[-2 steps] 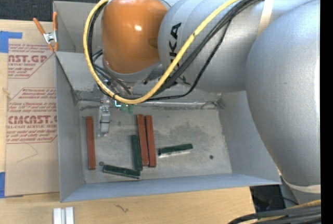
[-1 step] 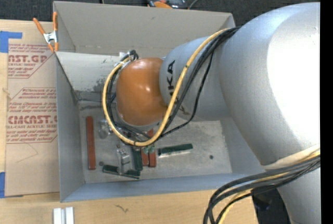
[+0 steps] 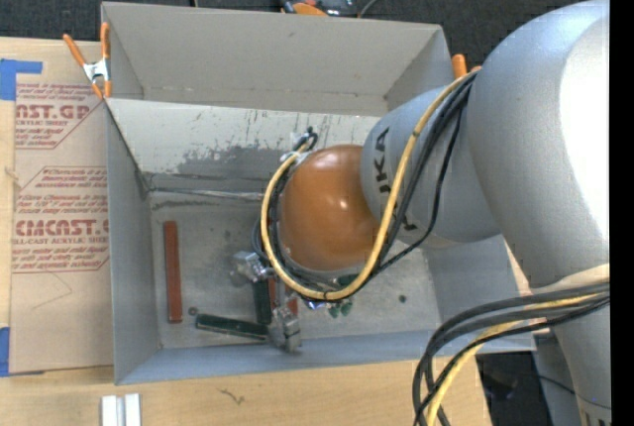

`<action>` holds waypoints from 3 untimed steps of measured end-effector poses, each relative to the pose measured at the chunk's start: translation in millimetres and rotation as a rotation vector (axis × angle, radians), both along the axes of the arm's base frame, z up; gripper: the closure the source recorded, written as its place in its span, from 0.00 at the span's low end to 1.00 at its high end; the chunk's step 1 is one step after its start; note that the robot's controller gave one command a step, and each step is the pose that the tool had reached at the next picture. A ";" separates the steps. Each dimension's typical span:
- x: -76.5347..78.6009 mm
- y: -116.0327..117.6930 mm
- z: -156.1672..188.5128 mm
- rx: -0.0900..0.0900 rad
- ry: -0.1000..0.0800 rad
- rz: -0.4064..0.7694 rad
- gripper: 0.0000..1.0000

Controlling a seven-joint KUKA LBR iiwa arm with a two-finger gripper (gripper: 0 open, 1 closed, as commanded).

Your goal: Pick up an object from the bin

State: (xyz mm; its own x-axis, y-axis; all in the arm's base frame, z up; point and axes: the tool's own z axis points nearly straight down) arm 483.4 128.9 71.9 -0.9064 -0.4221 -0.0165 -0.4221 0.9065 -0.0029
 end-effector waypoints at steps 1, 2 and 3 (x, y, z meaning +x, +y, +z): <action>-4.2 2.0 -2.2 -0.003 0.016 0.004 1.00; 0.8 2.7 0.4 0.003 -0.002 0.002 0.00; 21.2 -59.1 -2.2 -0.006 0.013 -0.018 0.00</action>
Offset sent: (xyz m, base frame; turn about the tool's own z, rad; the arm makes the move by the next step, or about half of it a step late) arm 0.0000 0.0000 0.0000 0.0000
